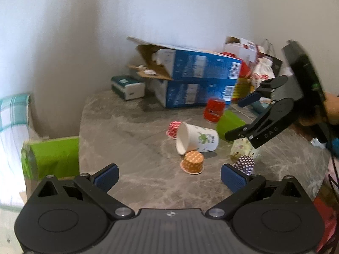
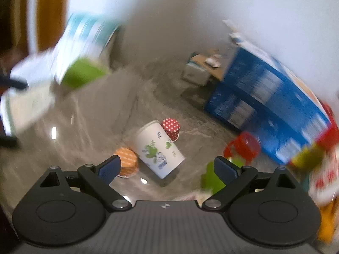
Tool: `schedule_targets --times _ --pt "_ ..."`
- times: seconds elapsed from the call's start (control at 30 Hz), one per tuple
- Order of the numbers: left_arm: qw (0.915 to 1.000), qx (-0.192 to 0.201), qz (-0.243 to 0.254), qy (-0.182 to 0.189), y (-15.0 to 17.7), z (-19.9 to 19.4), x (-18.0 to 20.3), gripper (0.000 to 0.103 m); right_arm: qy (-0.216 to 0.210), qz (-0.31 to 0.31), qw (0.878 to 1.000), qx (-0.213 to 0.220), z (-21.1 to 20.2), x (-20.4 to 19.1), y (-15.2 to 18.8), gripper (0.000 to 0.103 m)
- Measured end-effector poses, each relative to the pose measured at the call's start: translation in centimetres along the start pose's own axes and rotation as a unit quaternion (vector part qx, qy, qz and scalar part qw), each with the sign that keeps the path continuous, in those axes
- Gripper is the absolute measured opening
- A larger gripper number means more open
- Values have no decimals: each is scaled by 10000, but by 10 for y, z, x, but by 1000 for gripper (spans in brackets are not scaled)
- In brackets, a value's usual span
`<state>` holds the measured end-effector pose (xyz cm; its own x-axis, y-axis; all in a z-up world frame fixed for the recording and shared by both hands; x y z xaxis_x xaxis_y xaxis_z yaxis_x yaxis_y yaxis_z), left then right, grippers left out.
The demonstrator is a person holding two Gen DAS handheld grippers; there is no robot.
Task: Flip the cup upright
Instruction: 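Reach the right gripper to the white leaf-print cup and grasp it, then lift the white cup with the right gripper toward the left gripper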
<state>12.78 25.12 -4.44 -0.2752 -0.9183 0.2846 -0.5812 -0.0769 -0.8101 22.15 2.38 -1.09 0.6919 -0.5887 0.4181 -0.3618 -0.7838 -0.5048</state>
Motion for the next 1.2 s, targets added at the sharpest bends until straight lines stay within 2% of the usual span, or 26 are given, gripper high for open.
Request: schedule_targets --times 0.03,0.13,0.2,0.3,0.43,0.6,0.67,0.83,0.97,1.07,1.2 --pt "9999 30 -64 -80 -1 -1 -5 103 -217 -168 9996 -81 8 2 -4 95" --pt "9991 153 -255 -306 -4 -3 -19 103 -740 -798 9935 -346 34 4 -10 84" --pt "9983 225 -399 -367 -6 -4 -27 103 -963 -1165 9871 -522 49 2 -11 76" --pt "9966 374 -605 -426 -7 -4 -40 103 -1127 -1613 9781 -671 68 1 -14 72" --pt "9960 420 -629 -469 -10 -1 -46 103 -1429 -1817 9704 -705 82 4 -17 71" --pt "9959 351 -652 -518 -9 4 -51 103 -1773 -2021 9590 -894 95 6 -17 60" --pt "9957 327 -693 -517 -8 5 -53 103 -1809 -2026 9582 -896 98 7 -19 60" --pt "9955 313 -750 -479 -5 3 -58 103 -2112 -1407 9627 -944 98 25 -17 58" --pt "9950 363 -834 -424 -3 -4 -61 103 -1926 -780 9758 -676 81 36 -14 58" --pt "9948 337 -913 -304 -1 -10 -62 103 -1563 -97 9871 -334 54 41 -11 58" --pt "9954 221 -936 -26 4 -17 -57 103 -1276 1108 9853 -245 18 25 3 59"
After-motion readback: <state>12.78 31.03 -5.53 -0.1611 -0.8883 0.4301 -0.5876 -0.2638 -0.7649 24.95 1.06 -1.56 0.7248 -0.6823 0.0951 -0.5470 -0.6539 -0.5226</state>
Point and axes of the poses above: each gripper's, at about its wrist camera, not at the fingertips, and z roughly the way its jaws point, x to its right, y to its underside, the point moved 1 cm from there along z, roughly the way its jaws point, and after that the axes turned 13 degrees about -z, right-handed, at the moved point
